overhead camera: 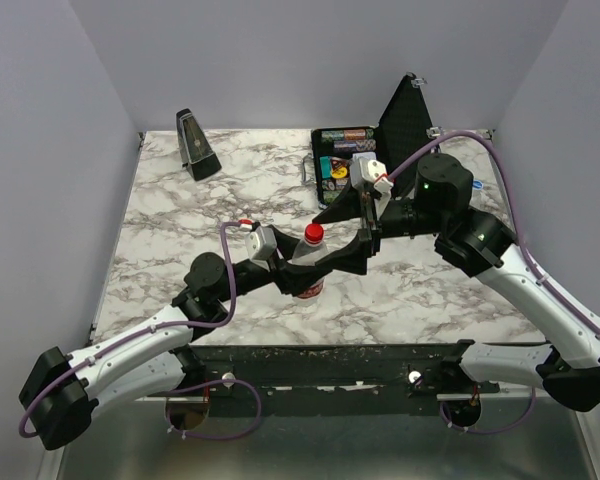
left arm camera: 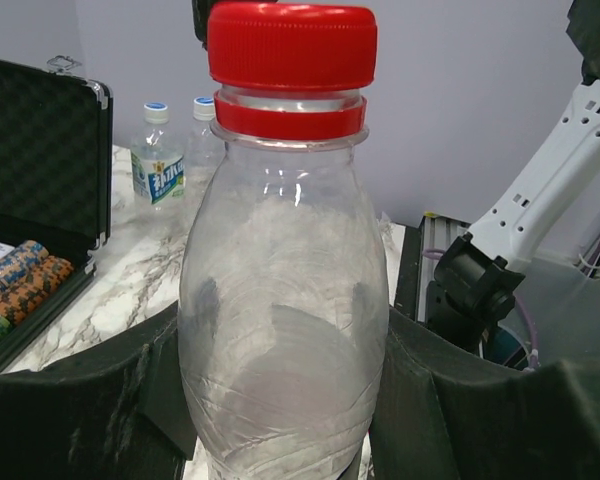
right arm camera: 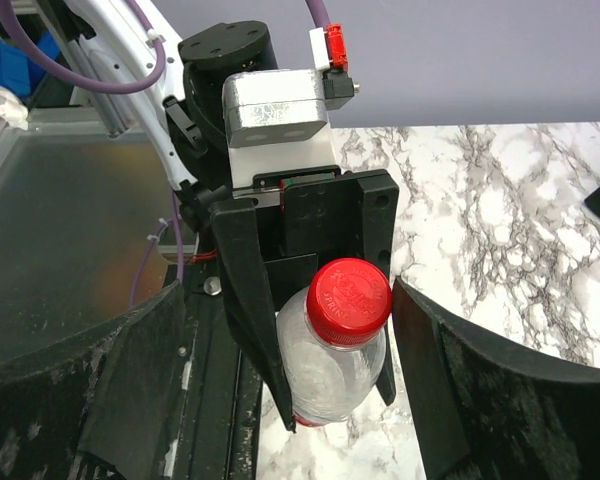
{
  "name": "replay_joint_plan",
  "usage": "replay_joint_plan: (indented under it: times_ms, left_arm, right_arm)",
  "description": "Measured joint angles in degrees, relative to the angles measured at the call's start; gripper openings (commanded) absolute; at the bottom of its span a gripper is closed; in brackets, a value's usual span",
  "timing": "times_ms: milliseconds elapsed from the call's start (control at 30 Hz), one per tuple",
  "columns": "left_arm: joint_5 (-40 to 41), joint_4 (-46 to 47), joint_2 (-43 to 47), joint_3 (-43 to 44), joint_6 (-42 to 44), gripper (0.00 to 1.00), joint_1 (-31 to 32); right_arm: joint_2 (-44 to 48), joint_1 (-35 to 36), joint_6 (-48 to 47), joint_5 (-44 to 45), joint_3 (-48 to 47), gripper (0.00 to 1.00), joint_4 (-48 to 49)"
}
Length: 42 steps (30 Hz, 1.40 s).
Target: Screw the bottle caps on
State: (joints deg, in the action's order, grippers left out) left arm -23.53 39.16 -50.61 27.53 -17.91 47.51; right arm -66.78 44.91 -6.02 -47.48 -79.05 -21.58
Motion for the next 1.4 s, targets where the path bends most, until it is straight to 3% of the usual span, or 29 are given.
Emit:
replay_joint_plan:
  times_ms: [400,633,1000,1233,1400]
  left_arm:
    - [4.6,-5.4,2.6,0.0,0.8,0.25,0.5]
    - [6.2,-7.3,3.0,0.0,0.7,0.25,-1.6]
    - [-3.6,-8.7,1.3,0.8,2.4,0.26,-1.7]
    - [-8.6,-8.4,-0.4,3.1,3.1,0.26,-1.7]
    - [-10.4,-8.1,-1.5,3.4,3.1,0.26,-1.7]
  right_arm:
    - [0.5,-0.6,-0.3,0.3,0.7,0.86,-1.0]
    - [1.2,-0.2,-3.1,1.7,-2.6,0.85,-9.2]
    - [-1.4,-0.1,-11.3,6.6,-10.6,0.82,-17.5]
    - [-4.8,-0.1,-14.2,5.1,-11.7,0.75,-19.0]
    - [-5.7,-0.1,-15.0,3.8,-11.7,0.59,-19.5]
